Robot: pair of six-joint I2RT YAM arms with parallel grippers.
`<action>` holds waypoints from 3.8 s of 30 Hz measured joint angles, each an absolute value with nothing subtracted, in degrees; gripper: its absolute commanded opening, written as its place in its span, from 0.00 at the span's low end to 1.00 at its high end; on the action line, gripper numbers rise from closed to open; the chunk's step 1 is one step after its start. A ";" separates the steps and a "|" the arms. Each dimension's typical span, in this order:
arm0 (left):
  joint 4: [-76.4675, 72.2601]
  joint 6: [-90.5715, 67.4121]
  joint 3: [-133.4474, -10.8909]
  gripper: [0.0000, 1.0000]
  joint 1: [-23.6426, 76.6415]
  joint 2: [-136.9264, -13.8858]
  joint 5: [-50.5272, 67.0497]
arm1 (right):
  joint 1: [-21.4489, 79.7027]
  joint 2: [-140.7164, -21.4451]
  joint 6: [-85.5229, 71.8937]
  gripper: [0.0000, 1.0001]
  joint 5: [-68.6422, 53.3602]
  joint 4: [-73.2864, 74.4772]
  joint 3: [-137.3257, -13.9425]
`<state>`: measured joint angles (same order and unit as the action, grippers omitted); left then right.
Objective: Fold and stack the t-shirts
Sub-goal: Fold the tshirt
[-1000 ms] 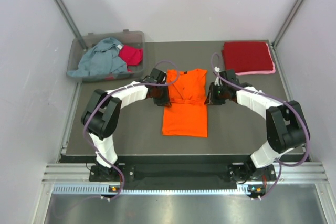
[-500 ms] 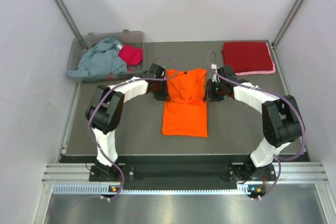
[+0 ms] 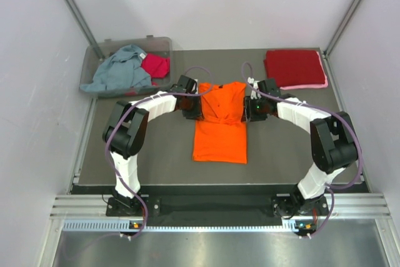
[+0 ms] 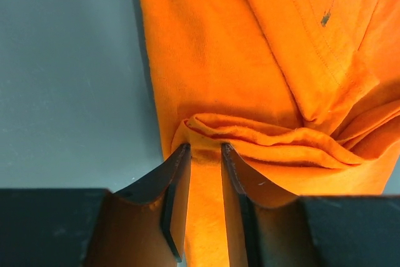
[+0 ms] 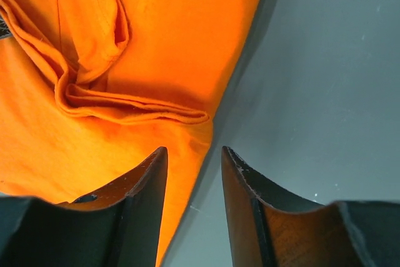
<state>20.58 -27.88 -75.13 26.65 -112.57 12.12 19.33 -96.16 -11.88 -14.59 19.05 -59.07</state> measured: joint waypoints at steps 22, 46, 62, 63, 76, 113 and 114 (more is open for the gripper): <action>21.26 -25.67 -76.51 0.00 26.50 -113.84 11.42 | 18.98 -101.89 -8.23 0.00 -17.04 17.61 -61.17; 18.92 -31.20 -73.28 0.00 26.65 -111.48 5.08 | 18.83 -102.94 -10.79 0.02 -14.20 15.44 -60.77; 23.92 -31.51 -75.31 0.39 25.80 -109.34 3.25 | 18.65 -100.60 -13.82 0.40 -9.76 20.95 -62.37; 24.56 -31.48 -74.91 0.39 25.69 -108.09 3.11 | 18.61 -99.61 -14.48 0.40 -9.15 22.13 -62.37; 19.57 -37.23 -46.46 0.46 28.51 -78.39 16.45 | 20.91 -71.92 -41.69 0.48 -10.79 24.56 -40.40; 3.33 -50.48 -29.08 0.00 32.73 -80.38 19.49 | 31.79 -63.02 -66.19 0.47 -5.04 10.35 -20.99; 3.42 -50.48 -29.12 0.00 32.75 -80.38 19.40 | 31.90 -62.92 -66.30 0.47 -4.86 10.55 -20.99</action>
